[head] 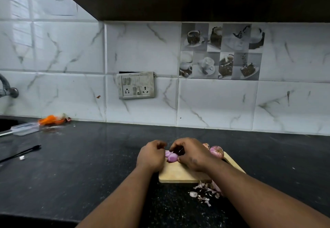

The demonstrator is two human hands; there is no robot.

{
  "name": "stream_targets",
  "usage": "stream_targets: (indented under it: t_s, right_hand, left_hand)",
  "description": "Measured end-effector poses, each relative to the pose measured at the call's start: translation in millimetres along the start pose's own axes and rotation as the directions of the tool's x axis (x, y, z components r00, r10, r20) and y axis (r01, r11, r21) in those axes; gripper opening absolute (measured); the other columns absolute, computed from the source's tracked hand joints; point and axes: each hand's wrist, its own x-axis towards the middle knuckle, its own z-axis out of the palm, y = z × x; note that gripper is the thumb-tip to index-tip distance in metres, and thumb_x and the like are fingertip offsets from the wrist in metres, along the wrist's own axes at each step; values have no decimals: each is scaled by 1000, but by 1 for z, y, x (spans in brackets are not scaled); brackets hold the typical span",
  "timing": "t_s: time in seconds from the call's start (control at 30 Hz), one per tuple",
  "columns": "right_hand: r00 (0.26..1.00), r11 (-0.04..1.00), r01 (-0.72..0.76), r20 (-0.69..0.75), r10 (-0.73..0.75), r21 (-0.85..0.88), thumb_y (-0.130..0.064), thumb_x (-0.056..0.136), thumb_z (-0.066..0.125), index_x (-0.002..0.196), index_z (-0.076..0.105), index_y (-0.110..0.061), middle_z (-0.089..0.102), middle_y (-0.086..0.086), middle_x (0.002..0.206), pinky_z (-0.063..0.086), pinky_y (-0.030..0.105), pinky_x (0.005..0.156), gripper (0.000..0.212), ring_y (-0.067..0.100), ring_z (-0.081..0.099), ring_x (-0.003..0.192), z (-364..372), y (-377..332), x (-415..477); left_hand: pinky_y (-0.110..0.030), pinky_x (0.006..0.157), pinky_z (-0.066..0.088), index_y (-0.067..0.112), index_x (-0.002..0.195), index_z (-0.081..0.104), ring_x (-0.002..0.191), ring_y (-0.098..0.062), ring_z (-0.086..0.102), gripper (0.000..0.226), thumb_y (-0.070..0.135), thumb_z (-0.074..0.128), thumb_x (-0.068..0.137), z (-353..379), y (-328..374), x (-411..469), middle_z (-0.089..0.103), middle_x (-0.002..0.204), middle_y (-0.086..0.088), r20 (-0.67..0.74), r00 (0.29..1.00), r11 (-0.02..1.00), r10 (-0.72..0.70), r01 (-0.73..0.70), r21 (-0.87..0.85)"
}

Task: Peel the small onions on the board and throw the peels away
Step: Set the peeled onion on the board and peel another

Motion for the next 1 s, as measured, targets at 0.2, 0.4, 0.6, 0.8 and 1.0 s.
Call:
stream_targets:
  t_s: [0.2, 0.4, 0.6, 0.8, 1.0]
  right_hand:
    - [979, 992, -123, -159, 127, 39, -7, 82, 63, 93, 74, -28, 75, -9, 93, 55, 30, 81, 26, 12, 69, 90, 0, -7, 0]
    - [966, 975, -219, -152, 211, -34, -34, 83, 70, 83, 72, -24, 75, -7, 87, 52, 30, 73, 9, 16, 69, 87, 7, -18, 6]
    - [939, 949, -304, -191, 285, -78, -45, 71, 78, 67, 62, -22, 76, 0, 84, 44, 28, 64, 28, 23, 70, 85, 18, -23, 9]
    - [965, 967, -254, -59, 255, 29, -20, 72, 83, 86, 73, -25, 79, -4, 87, 60, 29, 75, 18, 16, 74, 85, 6, -25, 5]
    - [986, 953, -149, -30, 163, 265, 2, 73, 80, 106, 66, -12, 76, 9, 100, 56, 27, 73, 39, 13, 73, 79, 3, -16, -2]
  left_hand:
    - [-29, 78, 55, 34, 103, 78, 94, -13, 69, 34, 20, 55, 82, 2, -2, 1, 78, 100, 8, 21, 1000, 998, 8, -9, 54]
    - [-29, 76, 56, 33, 100, 78, 91, -15, 69, 26, 21, 60, 86, 4, -5, 4, 77, 97, 6, -5, 1000, 997, 20, -20, 80]
    - [-31, 80, 58, 31, 99, 77, 91, -15, 70, 16, 26, 68, 86, 6, -7, 6, 77, 96, 7, -17, 1000, 996, 23, -22, 87]
    - [-27, 74, 53, 30, 98, 78, 91, -16, 69, 13, 27, 67, 90, 5, -8, 5, 78, 97, 4, -36, 999, 996, 31, -28, 80]
    - [-30, 79, 57, 30, 99, 78, 91, -16, 69, 24, 18, 61, 88, 3, -6, 3, 77, 96, 6, -9, 1000, 998, 24, -23, 58]
